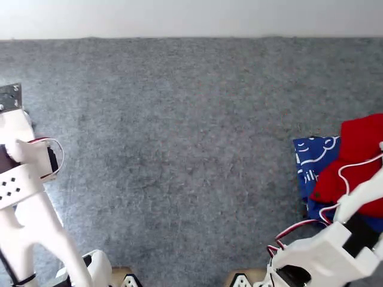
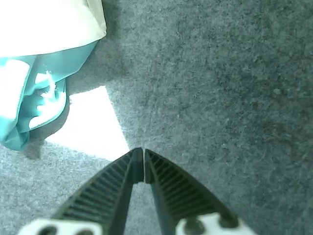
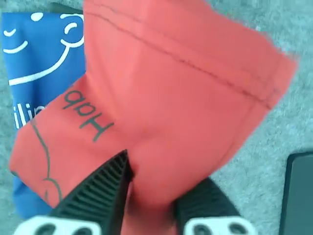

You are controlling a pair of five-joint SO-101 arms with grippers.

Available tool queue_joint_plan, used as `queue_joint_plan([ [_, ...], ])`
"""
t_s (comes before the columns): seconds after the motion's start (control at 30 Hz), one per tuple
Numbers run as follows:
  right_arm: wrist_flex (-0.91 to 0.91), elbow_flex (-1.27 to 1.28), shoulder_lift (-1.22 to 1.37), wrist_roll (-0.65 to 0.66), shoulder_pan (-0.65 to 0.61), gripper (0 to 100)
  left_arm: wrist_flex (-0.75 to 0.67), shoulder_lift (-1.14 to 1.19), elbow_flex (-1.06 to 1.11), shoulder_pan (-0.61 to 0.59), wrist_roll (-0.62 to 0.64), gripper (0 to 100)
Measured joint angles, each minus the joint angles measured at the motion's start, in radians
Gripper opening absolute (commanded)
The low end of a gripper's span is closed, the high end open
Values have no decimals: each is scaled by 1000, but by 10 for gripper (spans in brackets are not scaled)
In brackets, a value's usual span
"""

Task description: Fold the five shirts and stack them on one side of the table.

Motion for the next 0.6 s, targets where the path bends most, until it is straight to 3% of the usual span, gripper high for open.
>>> queue_joint_plan([
  [0.37,35,0,-43,2,11,277,0,0,3,0,0,15],
  [0.43,91,0,-72,2,2,222,0,0,3,0,0,15],
  [0.57,192,6,-83,2,-48,4,0,0,3,0,0,15],
  [0.6,193,15,-83,2,-55,9,0,0,3,0,0,15],
])
